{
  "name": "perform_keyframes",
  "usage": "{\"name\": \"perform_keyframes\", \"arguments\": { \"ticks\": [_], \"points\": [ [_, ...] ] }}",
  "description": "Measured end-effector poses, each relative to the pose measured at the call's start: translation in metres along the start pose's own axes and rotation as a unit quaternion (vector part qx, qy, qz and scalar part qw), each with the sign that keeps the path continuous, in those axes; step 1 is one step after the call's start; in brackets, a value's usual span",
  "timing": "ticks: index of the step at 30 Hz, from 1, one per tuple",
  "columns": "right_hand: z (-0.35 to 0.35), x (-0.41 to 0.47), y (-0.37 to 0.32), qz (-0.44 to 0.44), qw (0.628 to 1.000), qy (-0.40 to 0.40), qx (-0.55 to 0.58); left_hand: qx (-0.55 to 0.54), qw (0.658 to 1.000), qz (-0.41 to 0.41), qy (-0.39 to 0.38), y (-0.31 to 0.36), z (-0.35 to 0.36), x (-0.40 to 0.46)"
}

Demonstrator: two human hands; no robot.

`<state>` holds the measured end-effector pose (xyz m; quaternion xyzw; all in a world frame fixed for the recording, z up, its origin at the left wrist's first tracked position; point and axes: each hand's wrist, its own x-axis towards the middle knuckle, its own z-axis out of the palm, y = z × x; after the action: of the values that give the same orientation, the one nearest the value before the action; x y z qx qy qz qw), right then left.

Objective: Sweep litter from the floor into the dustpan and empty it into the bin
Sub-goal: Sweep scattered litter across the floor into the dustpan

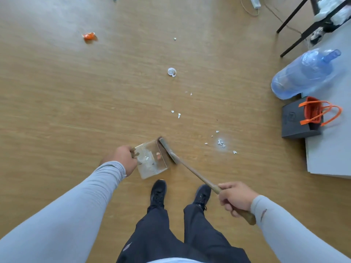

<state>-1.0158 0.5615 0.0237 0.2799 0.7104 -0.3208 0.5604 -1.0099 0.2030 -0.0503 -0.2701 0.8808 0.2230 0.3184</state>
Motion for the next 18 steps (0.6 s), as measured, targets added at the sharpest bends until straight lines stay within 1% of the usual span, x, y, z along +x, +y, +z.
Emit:
{"name": "perform_keyframes", "arguments": {
  "ticks": [3,5,7,10,11,13,16,18],
  "points": [
    [-0.001,-0.010,-0.005,-0.016,0.999,0.008,-0.047,0.027,1.000,0.004,0.002,0.004,-0.002,-0.005],
    [0.011,-0.002,-0.012,-0.022,0.997,0.032,-0.064,0.026,1.000,0.006,0.000,0.004,-0.003,-0.004],
    [0.023,0.010,-0.021,-0.018,0.993,0.044,-0.108,0.023,1.000,0.002,0.000,0.002,-0.003,-0.003],
    [0.039,0.021,-0.029,-0.002,0.989,0.026,-0.148,0.034,0.999,0.005,0.008,-0.003,-0.001,-0.003],
    [0.042,0.020,-0.029,0.001,0.990,0.009,-0.139,0.036,0.999,0.007,0.009,-0.004,0.000,-0.003],
    [0.035,0.015,-0.023,0.012,0.997,-0.019,-0.075,0.037,0.999,0.009,0.014,-0.003,0.003,-0.002],
    [0.003,0.001,-0.001,0.025,0.999,-0.032,0.030,0.032,0.999,0.014,0.018,-0.001,0.002,0.000],
    [-0.011,-0.014,0.015,0.016,0.998,-0.035,0.054,0.026,0.999,0.014,0.015,-0.005,0.001,0.000]
  ]
}}
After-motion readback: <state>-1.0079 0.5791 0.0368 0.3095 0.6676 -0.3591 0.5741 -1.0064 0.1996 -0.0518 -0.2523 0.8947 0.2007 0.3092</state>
